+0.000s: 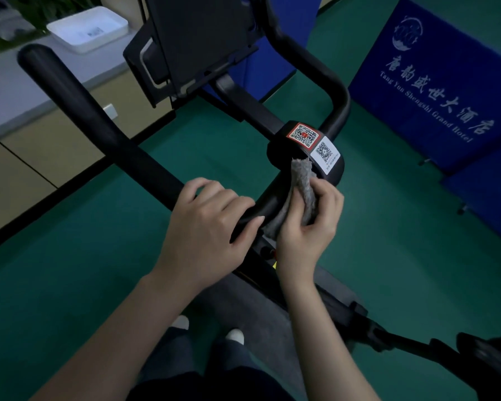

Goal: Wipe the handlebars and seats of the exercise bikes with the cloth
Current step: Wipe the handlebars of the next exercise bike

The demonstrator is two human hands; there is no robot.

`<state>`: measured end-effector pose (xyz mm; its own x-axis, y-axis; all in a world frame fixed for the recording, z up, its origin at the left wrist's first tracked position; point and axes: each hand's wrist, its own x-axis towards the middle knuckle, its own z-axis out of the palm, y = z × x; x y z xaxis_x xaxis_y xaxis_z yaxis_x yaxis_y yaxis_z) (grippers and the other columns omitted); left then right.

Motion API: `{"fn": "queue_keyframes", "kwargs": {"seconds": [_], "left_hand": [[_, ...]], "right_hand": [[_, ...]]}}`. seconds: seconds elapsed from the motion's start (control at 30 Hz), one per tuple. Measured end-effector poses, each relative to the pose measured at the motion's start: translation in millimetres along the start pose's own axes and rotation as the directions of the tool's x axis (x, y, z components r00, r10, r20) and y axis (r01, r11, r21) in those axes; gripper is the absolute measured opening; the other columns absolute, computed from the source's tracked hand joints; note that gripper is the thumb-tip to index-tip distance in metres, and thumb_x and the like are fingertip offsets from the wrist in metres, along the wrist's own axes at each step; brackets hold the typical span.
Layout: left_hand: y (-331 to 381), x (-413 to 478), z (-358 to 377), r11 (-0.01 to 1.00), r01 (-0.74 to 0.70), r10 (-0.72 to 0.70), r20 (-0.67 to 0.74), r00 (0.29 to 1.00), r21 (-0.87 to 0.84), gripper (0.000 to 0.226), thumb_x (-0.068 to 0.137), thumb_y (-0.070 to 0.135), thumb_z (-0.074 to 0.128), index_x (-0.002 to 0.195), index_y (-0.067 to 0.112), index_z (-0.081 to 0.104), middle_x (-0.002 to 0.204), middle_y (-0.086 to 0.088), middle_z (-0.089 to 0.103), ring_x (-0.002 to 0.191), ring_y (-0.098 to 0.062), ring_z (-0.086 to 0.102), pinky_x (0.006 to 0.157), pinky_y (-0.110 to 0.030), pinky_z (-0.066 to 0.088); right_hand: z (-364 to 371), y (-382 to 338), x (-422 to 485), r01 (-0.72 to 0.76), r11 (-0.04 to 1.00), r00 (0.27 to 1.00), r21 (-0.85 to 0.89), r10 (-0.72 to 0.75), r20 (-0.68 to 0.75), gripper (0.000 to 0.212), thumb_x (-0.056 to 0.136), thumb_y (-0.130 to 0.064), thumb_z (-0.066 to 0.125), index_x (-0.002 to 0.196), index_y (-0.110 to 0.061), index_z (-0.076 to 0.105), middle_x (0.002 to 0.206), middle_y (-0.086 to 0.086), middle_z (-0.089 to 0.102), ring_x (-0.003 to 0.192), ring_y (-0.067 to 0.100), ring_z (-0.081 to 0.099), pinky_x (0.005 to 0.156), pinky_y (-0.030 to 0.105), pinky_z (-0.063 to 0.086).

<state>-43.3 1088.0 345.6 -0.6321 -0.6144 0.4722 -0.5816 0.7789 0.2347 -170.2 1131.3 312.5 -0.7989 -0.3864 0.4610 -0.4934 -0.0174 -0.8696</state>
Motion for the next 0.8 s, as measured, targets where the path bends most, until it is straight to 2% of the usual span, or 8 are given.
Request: {"fn": "queue_keyframes", "kwargs": {"seconds": [0.13, 0.23, 0.3, 0.37, 0.47, 0.6, 0.73, 0.8], "left_hand": [[-0.6, 1.1, 1.2, 1.000, -0.008, 0.009, -0.012, 1.000, 0.014, 0.027, 0.092, 0.034, 0.056, 0.092, 0.012, 0.071, 0.079, 0.000, 0.069, 0.079, -0.022, 0.062, 0.091, -0.038, 0.040], [-0.6, -0.1, 2.1, 1.000, -0.014, 0.014, -0.026, 1.000, 0.026, 0.029, 0.093, 0.035, 0.054, 0.092, 0.012, 0.071, 0.078, 0.001, 0.069, 0.079, -0.021, 0.063, 0.091, -0.036, 0.038], [-0.7, -0.4, 2.9, 0.999, -0.020, 0.020, -0.034, 0.999, 0.029, 0.030, 0.093, 0.036, 0.053, 0.092, 0.012, 0.071, 0.078, 0.002, 0.069, 0.079, -0.021, 0.064, 0.093, -0.036, 0.037], [-1.0, -0.3, 3.5, 0.999, -0.025, 0.026, -0.043, 0.999, 0.031, 0.030, 0.093, 0.036, 0.054, 0.092, 0.011, 0.072, 0.078, 0.002, 0.069, 0.079, -0.021, 0.064, 0.094, -0.036, 0.036], [-0.7, -0.3, 3.4, 0.999, -0.030, 0.032, -0.045, 0.998, 0.034, 0.029, 0.093, 0.035, 0.055, 0.092, 0.011, 0.072, 0.079, 0.002, 0.070, 0.078, -0.020, 0.064, 0.094, -0.036, 0.035], [-0.2, -0.5, 2.3, 0.999, -0.034, 0.035, -0.039, 0.999, 0.034, 0.030, 0.093, 0.036, 0.054, 0.092, 0.011, 0.071, 0.080, 0.002, 0.070, 0.078, -0.020, 0.063, 0.094, -0.037, 0.035], [-0.1, -0.7, 1.7, 0.999, -0.035, 0.036, -0.037, 0.999, 0.033, 0.029, 0.093, 0.036, 0.054, 0.093, 0.012, 0.071, 0.080, 0.003, 0.070, 0.079, -0.020, 0.063, 0.094, -0.036, 0.035], [0.1, -0.8, 1.9, 0.999, -0.035, 0.036, -0.042, 0.998, 0.032, 0.028, 0.093, 0.036, 0.055, 0.092, 0.012, 0.071, 0.080, 0.004, 0.070, 0.079, -0.019, 0.063, 0.094, -0.036, 0.035]], "right_hand": [[3.1, -4.7, -5.7, -0.202, 0.971, 0.972, 0.125, 0.215, -0.095, 0.013, 0.091, -0.001, 0.057, 0.102, -0.008, 0.058, 0.103, 0.015, 0.057, 0.099, 0.021, 0.056, 0.089, 0.025, 0.043], [7.1, -15.2, -29.9, -0.331, 0.915, 0.929, 0.233, 0.359, -0.090, 0.013, 0.092, -0.014, 0.054, 0.103, -0.020, 0.054, 0.103, 0.011, 0.058, 0.096, 0.017, 0.057, 0.086, 0.021, 0.046], [8.5, -17.1, -35.3, -0.415, 0.851, 0.882, 0.321, 0.463, -0.087, 0.010, 0.093, -0.017, 0.054, 0.102, -0.020, 0.055, 0.101, 0.006, 0.060, 0.090, 0.011, 0.059, 0.082, 0.020, 0.048], [10.5, -10.6, -21.2, -0.480, 0.781, 0.821, 0.400, 0.561, -0.110, 0.008, 0.094, -0.011, 0.055, 0.100, -0.017, 0.056, 0.096, 0.002, 0.061, 0.086, 0.008, 0.059, 0.079, 0.021, 0.049], [14.3, -1.6, 0.7, -0.519, 0.741, 0.773, 0.426, 0.620, -0.135, 0.011, 0.094, -0.007, 0.054, 0.095, -0.018, 0.055, 0.090, -0.001, 0.060, 0.085, 0.011, 0.058, 0.077, 0.019, 0.047], [18.1, -0.8, -19.9, -0.561, 0.700, 0.765, 0.442, 0.642, -0.048, 0.006, 0.095, -0.014, 0.055, 0.091, -0.018, 0.054, 0.088, 0.002, 0.058, 0.081, 0.012, 0.056, 0.075, 0.027, 0.048], [12.8, 1.5, -32.1, -0.638, 0.537, 0.699, 0.552, 0.705, 0.122, 0.006, 0.095, -0.016, 0.055, 0.090, -0.015, 0.057, 0.076, -0.003, 0.063, 0.069, 0.007, 0.060, 0.062, 0.022, 0.050], [11.4, 2.7, -26.9, -0.648, 0.477, 0.689, 0.593, 0.700, 0.189, 0.008, 0.097, -0.014, 0.052, 0.093, -0.010, 0.059, 0.075, -0.001, 0.064, 0.068, 0.009, 0.061, 0.061, 0.023, 0.050]]}}
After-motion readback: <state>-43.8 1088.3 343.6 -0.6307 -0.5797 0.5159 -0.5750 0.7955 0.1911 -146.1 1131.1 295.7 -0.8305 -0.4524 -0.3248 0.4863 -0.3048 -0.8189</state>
